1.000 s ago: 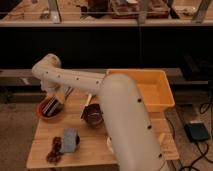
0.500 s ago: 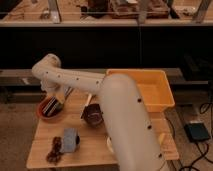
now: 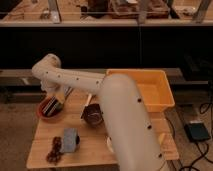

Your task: Place sponge in table surface

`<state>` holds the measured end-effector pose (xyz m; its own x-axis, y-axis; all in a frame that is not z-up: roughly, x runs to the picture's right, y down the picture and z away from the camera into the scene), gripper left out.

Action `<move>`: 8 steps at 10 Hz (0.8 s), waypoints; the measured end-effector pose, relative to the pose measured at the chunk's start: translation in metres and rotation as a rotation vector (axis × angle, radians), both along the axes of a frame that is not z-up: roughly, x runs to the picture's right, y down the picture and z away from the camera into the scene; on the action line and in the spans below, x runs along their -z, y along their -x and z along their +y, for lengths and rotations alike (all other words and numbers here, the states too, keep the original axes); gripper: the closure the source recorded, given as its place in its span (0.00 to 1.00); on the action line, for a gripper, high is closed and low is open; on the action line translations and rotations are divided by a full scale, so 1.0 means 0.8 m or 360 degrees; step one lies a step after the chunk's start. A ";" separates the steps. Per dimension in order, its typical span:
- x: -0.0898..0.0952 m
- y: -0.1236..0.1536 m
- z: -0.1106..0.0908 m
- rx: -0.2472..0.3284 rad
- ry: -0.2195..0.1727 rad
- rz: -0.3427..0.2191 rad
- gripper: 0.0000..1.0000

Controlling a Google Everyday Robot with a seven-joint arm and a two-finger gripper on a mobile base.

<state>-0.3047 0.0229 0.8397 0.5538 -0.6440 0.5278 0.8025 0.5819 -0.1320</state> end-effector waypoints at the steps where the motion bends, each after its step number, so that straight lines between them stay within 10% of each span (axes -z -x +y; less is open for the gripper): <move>1: 0.000 0.000 0.000 0.0000 0.0000 0.0000 0.20; 4: 0.000 -0.001 -0.001 0.0007 -0.0003 -0.0005 0.20; 8: 0.055 -0.002 0.023 0.0264 -0.0005 -0.0147 0.20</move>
<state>-0.3030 0.0416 0.7955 0.3891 -0.7243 0.5692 0.8962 0.4406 -0.0519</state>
